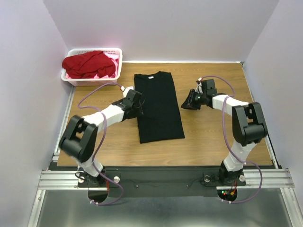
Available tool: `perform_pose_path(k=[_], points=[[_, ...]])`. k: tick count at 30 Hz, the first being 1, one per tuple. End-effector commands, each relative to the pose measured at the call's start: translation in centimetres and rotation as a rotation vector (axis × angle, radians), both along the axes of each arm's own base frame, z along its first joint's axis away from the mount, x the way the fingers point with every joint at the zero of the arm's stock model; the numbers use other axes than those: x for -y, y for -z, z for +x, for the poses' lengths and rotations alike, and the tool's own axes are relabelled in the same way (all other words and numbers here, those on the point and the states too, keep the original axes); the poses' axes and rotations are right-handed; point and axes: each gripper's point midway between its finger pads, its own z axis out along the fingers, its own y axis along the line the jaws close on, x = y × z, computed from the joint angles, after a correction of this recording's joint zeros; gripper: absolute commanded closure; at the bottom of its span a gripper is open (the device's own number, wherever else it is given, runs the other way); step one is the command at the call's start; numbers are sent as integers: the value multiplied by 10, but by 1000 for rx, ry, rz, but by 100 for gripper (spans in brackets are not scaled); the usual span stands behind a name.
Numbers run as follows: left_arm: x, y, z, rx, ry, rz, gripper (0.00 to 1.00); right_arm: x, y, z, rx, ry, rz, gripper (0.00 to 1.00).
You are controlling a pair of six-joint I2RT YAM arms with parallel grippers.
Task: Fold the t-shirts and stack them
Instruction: Fold the tshirt
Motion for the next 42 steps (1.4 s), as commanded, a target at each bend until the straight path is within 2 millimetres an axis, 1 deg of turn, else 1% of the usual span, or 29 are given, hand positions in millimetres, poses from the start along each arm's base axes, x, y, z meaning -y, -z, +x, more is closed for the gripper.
perform_pose_path(k=[1,2,3,4,5,6,7,8,10,12,15,18,20,24,29,33,38,39,42], points=[[5,-47,-40,50,-7,-12,36,16,-32,-25,29,28,-76,58],[3,-48,-56,27,-15,-21,32,19,-28,-34,15,39,-120,50],[15,-45,-74,8,19,-36,28,23,-28,-43,4,46,-148,46],[17,-41,-86,-14,25,-47,19,27,-23,-64,-37,42,-180,44],[15,-27,-105,-63,37,-41,17,25,-21,-76,-53,32,-203,42],[22,-27,-117,-87,29,-95,16,29,-17,-85,-68,48,-237,39],[23,-14,-136,-120,46,-91,15,28,-14,-105,-88,31,-258,37],[24,-9,-143,-132,43,-101,15,29,-11,-114,-101,32,-270,36],[28,-4,-156,-152,39,-130,16,35,-8,-128,-118,58,-288,34],[29,4,-167,-171,56,-116,19,39,-4,-142,-128,73,-301,34],[29,9,-171,-173,49,-84,25,41,0,-156,-142,64,-322,27],[22,15,-169,-163,23,-50,29,41,3,-162,-152,55,-332,22],[23,13,-164,-148,15,-51,30,39,2,-163,-147,52,-334,19],[27,9,-159,-132,11,-52,33,38,3,-166,-146,41,-342,19],[24,6,-150,-110,-3,-15,41,35,3,-167,-144,26,-345,19],[23,8,-148,-120,-1,14,44,32,2,-166,-144,21,-346,19],[21,21,-152,-148,9,25,46,28,2,-165,-144,16,-353,19],[20,26,-153,-160,11,38,47,25,1,-164,-141,15,-353,19],[20,35,-155,-184,21,57,50,22,4,-164,-145,13,-367,19]])
